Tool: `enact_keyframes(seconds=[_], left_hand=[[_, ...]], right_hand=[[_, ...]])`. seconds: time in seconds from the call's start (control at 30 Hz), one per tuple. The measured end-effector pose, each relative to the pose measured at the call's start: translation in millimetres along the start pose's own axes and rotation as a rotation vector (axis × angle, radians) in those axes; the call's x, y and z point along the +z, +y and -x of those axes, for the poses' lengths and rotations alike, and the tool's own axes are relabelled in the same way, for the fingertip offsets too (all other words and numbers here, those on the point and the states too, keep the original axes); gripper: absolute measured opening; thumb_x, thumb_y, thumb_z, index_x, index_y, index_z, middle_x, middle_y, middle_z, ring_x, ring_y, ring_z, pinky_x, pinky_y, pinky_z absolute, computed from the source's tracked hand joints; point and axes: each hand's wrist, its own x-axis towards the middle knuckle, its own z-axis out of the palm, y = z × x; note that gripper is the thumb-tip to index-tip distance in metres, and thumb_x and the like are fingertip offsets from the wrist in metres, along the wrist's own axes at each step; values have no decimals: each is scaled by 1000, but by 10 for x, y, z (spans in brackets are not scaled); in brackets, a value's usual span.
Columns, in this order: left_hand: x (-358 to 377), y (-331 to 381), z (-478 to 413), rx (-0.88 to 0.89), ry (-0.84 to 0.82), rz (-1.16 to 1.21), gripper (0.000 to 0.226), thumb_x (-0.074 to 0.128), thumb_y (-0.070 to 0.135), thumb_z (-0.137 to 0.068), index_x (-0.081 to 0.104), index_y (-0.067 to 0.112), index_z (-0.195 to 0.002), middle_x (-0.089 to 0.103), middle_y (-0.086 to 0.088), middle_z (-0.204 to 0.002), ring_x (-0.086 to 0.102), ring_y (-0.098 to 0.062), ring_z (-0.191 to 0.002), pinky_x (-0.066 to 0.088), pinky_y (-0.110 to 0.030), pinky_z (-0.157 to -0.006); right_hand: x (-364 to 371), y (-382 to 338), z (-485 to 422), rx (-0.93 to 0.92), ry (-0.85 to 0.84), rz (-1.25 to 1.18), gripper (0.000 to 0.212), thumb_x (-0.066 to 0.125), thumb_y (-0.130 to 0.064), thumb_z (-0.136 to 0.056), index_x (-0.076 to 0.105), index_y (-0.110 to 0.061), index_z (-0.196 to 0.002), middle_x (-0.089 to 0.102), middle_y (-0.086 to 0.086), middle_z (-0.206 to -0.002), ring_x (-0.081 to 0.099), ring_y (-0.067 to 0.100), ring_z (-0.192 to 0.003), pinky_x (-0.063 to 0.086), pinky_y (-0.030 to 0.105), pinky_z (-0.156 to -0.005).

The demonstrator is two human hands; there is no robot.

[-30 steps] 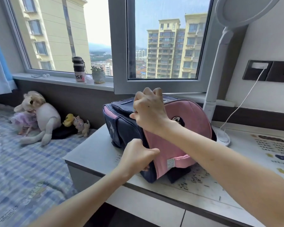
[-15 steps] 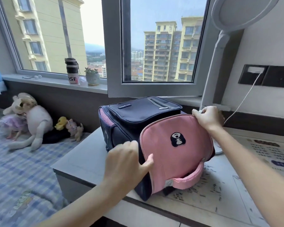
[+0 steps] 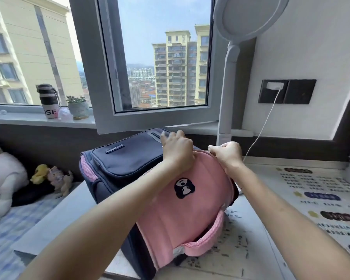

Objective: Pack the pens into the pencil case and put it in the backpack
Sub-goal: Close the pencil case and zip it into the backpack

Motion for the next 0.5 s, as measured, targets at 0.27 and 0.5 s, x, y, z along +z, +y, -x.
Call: enact_keyframes(seconds=[0.27,0.5], left_hand=[[4,-4,-16,-46,124,-5,26,51,26,-86,71,20,-101,52,-8,-115,39,-29,-116,12,-46,-112],[9,150,7,8,114,-64,26,52,26,-83,72,19,-98,52,-9,-111,39,-31,-111,19,-45,-104]], right_hand=[[-383,571,271,244,-10,-94,15,62,-20,-54,52,-11,-49,46,10,-55,40,22,-53,37,33,-52],[-485,903,808,432,-101,-395,25,61,-12,-83,50,-11,-61,47,3,-56,37,15,-44,36,21,-44]])
